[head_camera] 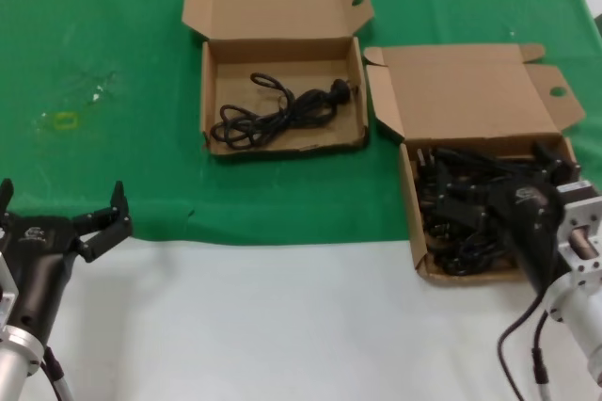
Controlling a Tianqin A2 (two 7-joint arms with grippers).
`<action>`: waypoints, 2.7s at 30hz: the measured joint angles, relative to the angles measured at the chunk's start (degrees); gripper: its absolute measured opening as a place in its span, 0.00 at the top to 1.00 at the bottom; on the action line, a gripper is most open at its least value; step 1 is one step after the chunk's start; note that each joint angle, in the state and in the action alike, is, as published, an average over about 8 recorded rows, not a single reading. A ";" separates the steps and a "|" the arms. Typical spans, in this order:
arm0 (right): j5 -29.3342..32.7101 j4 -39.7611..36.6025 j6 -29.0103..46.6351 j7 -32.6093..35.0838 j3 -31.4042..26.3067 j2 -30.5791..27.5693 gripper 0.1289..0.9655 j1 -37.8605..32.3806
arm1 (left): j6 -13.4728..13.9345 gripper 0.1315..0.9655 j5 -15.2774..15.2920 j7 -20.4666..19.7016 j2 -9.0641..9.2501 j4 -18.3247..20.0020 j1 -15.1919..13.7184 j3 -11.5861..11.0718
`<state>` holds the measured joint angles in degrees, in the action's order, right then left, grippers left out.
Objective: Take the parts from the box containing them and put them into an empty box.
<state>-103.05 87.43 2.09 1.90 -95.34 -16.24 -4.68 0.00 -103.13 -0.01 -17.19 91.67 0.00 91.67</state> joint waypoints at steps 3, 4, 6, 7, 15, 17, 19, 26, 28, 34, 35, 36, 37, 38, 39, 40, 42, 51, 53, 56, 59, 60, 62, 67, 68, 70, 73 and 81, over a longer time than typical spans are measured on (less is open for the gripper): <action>-0.03 1.29 -0.65 -0.59 1.12 -0.29 0.00 1.43 | 0.00 0.00 0.00 0.00 0.00 0.00 0.00 0.00; -0.03 1.47 -0.74 -0.67 1.27 -0.33 0.00 1.62 | 0.00 0.00 0.00 0.00 0.00 0.00 0.00 0.00; -0.03 1.62 -0.81 -0.74 1.40 -0.36 0.00 1.78 | 0.00 0.00 0.00 0.00 0.00 0.00 0.00 0.00; -0.03 1.64 -0.82 -0.75 1.42 -0.37 0.00 1.81 | 0.00 0.00 0.00 0.00 0.00 0.00 0.00 0.00; -0.03 1.67 -0.84 -0.76 1.45 -0.38 0.00 1.85 | 0.00 0.00 0.00 0.00 0.00 0.00 0.00 0.00; -0.03 1.67 -0.84 -0.76 1.45 -0.38 0.00 1.85 | 0.00 0.00 0.00 0.00 0.00 0.00 0.00 0.00; -0.03 1.67 -0.84 -0.76 1.45 -0.38 0.00 1.85 | 0.00 0.00 0.00 0.00 0.00 0.00 0.00 0.00; -0.03 1.67 -0.84 -0.76 1.45 -0.38 0.00 1.85 | 0.00 0.00 0.00 0.00 0.00 0.00 0.00 0.00; -0.03 1.67 -0.84 -0.76 1.45 -0.38 0.00 1.85 | 0.00 0.00 0.00 0.00 0.00 0.00 0.00 0.00; -0.03 1.67 -0.84 -0.76 1.45 -0.38 0.00 1.85 | 0.00 0.00 0.00 0.00 0.00 0.00 0.00 0.00; -0.03 1.67 -0.84 -0.76 1.45 -0.38 0.00 1.85 | 0.00 0.00 0.00 0.01 0.00 0.00 0.00 0.00; -0.03 1.67 -0.84 -0.76 1.45 -0.38 0.00 1.85 | 0.00 0.00 0.00 0.01 0.00 0.00 0.00 0.00; -0.03 1.67 -0.84 -0.76 1.45 -0.38 0.00 1.85 | 0.00 0.00 0.00 0.01 0.00 0.00 0.00 0.00; -0.03 1.67 -0.84 -0.76 1.45 -0.38 0.00 1.85 | 0.00 0.00 0.00 0.01 0.00 0.00 0.00 0.00; -0.03 1.67 -0.84 -0.76 1.45 -0.38 0.00 1.85 | 0.00 0.00 0.00 0.01 0.00 0.00 0.00 0.00; -0.03 1.67 -0.84 -0.76 1.45 -0.38 0.00 1.85 | 0.00 0.00 0.00 0.01 0.00 0.00 0.00 0.00; -0.03 1.67 -0.84 -0.76 1.45 -0.38 0.00 1.85 | 0.00 0.00 0.00 0.01 0.00 0.00 0.00 0.00; -0.03 1.67 -0.84 -0.76 1.45 -0.38 0.00 1.85 | 0.00 0.00 0.00 0.01 0.00 0.00 0.00 0.00; -0.03 1.67 -0.84 -0.76 1.45 -0.38 0.00 1.85 | 0.00 0.00 0.00 0.01 0.00 0.00 0.00 0.00; -0.03 1.67 -0.84 -0.76 1.45 -0.38 0.00 1.85 | 0.00 0.00 0.00 0.01 0.00 0.00 0.00 0.00; -0.03 1.67 -0.84 -0.76 1.45 -0.38 0.00 1.85 | 0.00 0.00 0.00 0.01 0.00 0.00 0.00 0.00; -0.03 1.67 -0.84 -0.76 1.45 -0.38 0.00 1.85 | 0.00 0.00 0.00 0.01 0.00 0.00 0.00 0.00; -0.03 1.67 -0.84 -0.76 1.45 -0.38 0.00 1.85 | 0.00 0.00 0.00 0.01 0.00 0.00 0.00 0.00; -0.03 1.67 -0.84 -0.76 1.45 -0.38 0.00 1.85 | 0.00 0.00 0.00 0.01 0.00 0.00 0.00 0.00; -0.03 1.67 -0.84 -0.76 1.45 -0.38 0.00 1.85 | 0.00 0.00 0.00 0.01 0.00 0.00 0.00 0.00; -0.03 1.67 -0.84 -0.76 1.45 -0.38 0.00 1.85 | 0.00 0.00 0.00 0.01 0.00 0.00 0.00 0.00; -0.03 1.67 -0.84 -0.76 1.45 -0.38 0.00 1.85 | 0.00 0.00 0.00 0.01 0.00 0.00 0.00 0.00; -0.03 1.67 -0.84 -0.76 1.45 -0.38 0.00 1.85 | 0.00 0.00 0.00 0.01 0.00 0.00 0.00 0.00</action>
<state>-103.08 89.10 1.25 1.14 -93.89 -16.61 -2.84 0.00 -103.13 0.00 -17.19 91.67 0.00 91.67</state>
